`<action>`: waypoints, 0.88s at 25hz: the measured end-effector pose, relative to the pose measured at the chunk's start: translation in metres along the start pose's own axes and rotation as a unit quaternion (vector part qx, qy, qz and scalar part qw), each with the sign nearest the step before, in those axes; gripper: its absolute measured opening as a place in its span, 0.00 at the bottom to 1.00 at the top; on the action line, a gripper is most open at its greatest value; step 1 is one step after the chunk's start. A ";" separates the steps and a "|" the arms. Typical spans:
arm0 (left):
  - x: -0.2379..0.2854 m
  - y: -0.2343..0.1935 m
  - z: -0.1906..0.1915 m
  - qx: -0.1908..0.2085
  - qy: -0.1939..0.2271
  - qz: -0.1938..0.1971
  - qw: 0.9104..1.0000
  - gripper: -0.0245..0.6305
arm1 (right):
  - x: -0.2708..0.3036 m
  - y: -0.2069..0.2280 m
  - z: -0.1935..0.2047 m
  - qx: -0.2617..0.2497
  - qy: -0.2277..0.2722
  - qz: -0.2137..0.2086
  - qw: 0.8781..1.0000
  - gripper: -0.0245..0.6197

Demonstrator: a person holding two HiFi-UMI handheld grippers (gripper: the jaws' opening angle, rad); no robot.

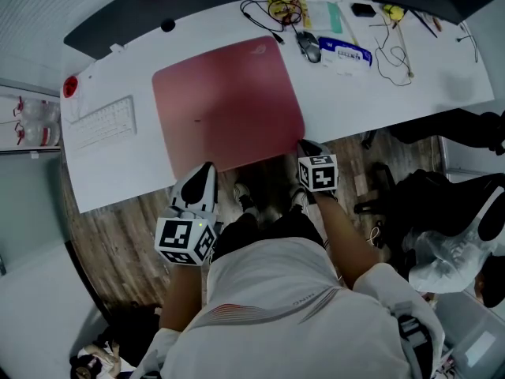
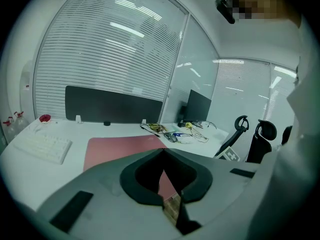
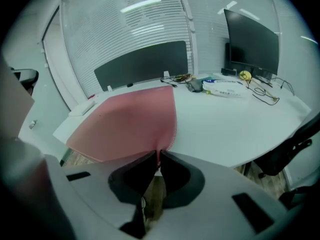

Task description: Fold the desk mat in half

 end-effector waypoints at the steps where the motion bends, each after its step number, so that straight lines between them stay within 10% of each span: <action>1: -0.002 -0.001 -0.001 0.000 0.002 -0.002 1.000 0.06 | -0.005 -0.002 -0.006 -0.007 0.010 -0.001 1.000 0.16; 12: -0.039 -0.022 -0.006 -0.023 0.046 -0.046 0.998 0.06 | -0.049 -0.078 -0.105 -0.086 0.142 -0.104 0.981 0.16; 22: -0.126 -0.091 0.004 -0.064 0.096 -0.147 0.983 0.06 | -0.021 -0.210 -0.142 -0.185 0.149 -0.211 0.948 0.16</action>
Point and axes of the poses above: the fingertips, and each gripper's own axes: x forward along the fingers, y to its right, z out of its underside, the point moved 1 cm from there along -x, backward along the fingers, and after that the axes turned 11 degrees about -x, right-handed, at the moved point
